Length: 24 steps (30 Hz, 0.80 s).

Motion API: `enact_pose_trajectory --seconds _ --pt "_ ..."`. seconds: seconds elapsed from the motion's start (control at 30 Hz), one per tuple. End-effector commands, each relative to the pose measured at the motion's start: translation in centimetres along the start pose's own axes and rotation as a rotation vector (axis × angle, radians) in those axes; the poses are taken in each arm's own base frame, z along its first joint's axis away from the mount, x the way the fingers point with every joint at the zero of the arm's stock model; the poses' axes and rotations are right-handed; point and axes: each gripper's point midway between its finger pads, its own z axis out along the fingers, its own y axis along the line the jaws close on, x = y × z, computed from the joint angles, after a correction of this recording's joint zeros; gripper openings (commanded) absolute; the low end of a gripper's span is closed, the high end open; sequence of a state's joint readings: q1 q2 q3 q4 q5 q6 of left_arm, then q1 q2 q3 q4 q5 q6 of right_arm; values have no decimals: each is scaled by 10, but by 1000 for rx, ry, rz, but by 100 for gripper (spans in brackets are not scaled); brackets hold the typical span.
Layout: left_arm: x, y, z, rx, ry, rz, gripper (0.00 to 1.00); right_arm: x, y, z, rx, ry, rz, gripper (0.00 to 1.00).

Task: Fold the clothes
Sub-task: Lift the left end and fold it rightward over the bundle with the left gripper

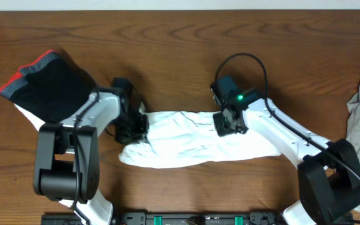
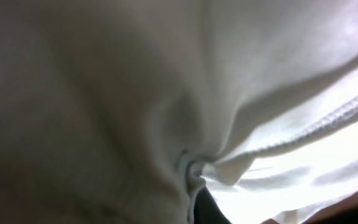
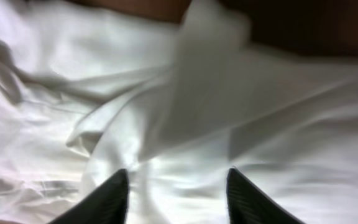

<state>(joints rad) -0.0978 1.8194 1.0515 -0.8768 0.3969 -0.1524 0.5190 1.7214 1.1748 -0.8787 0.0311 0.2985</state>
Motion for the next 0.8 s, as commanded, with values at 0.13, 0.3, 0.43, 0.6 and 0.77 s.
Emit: enact_pose_trajectory --seconds 0.13,0.3,0.43,0.6,0.77 --pt "-49 49 -74 -214 -195 -72 6 -61 -32 -103 24 -213 65 58" --pt "-70 76 -127 -306 -299 -142 6 -56 -87 -117 84 -178 185 58" --pt "-83 83 -164 -310 -376 -164 6 -41 -129 -115 118 -123 299 57" --pt "-86 63 -191 -299 -419 -129 6 -29 -160 -114 140 -87 346 57" --pt "-66 15 -183 -313 -346 -11 6 -24 -168 -111 145 -74 369 57"
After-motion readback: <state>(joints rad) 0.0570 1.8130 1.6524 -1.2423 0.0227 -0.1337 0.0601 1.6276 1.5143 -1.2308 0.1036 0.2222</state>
